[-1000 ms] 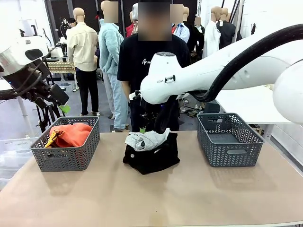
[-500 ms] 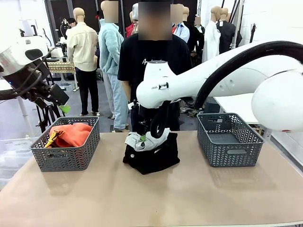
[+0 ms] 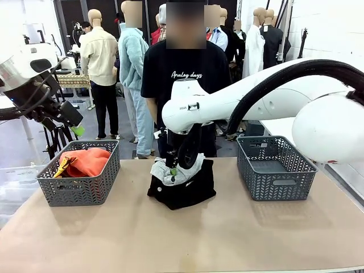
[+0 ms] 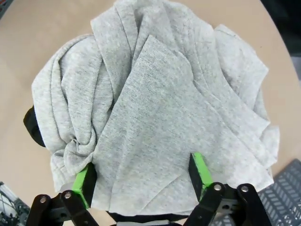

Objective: Sort the tops and bottoms.
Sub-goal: Lift clothes from the center of the table with your right hand.

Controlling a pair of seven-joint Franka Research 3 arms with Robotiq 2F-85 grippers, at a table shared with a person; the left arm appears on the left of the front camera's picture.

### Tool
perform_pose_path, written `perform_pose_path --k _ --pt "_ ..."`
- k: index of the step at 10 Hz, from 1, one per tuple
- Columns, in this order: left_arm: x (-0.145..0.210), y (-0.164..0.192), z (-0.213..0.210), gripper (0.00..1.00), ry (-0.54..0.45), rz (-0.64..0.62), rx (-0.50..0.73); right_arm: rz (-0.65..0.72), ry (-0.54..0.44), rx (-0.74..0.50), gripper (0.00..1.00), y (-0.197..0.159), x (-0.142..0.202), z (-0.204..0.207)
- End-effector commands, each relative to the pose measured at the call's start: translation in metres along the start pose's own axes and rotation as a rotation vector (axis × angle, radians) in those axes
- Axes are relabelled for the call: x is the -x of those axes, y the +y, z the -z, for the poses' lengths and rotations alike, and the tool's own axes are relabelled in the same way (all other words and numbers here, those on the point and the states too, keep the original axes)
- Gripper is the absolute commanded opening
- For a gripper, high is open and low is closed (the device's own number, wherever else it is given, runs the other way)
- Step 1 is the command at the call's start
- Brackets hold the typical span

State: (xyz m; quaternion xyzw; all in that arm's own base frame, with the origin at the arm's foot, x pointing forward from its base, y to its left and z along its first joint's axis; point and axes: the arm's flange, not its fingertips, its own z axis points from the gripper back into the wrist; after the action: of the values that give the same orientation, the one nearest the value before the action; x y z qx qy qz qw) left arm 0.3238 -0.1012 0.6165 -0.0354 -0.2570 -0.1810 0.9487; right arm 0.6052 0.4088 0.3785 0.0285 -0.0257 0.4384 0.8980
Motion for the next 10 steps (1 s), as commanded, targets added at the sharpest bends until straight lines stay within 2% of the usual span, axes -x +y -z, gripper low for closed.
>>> perform_pose_path --k 1,4,5,8,10 --pt "-0.002 0.001 -0.001 1.00 -0.002 -0.003 0.000 0.014 0.029 0.002 0.65 -0.005 -0.009 0.001" --pt "-0.002 0.001 -0.001 1.00 -0.002 -0.003 0.000 0.023 0.043 -0.016 0.06 -0.008 -0.012 0.002" --pt "-0.002 0.001 -0.001 1.00 -0.002 -0.003 0.000 0.026 0.048 -0.017 0.00 -0.008 -0.012 0.001" --pt "-0.002 0.001 -0.001 1.00 -0.002 -0.003 0.000 0.035 0.047 -0.058 0.00 -0.009 -0.010 0.000" --pt "-0.002 0.001 -0.001 1.00 -0.002 -0.003 0.000 0.068 0.003 -0.046 0.00 -0.013 -0.007 -0.024"
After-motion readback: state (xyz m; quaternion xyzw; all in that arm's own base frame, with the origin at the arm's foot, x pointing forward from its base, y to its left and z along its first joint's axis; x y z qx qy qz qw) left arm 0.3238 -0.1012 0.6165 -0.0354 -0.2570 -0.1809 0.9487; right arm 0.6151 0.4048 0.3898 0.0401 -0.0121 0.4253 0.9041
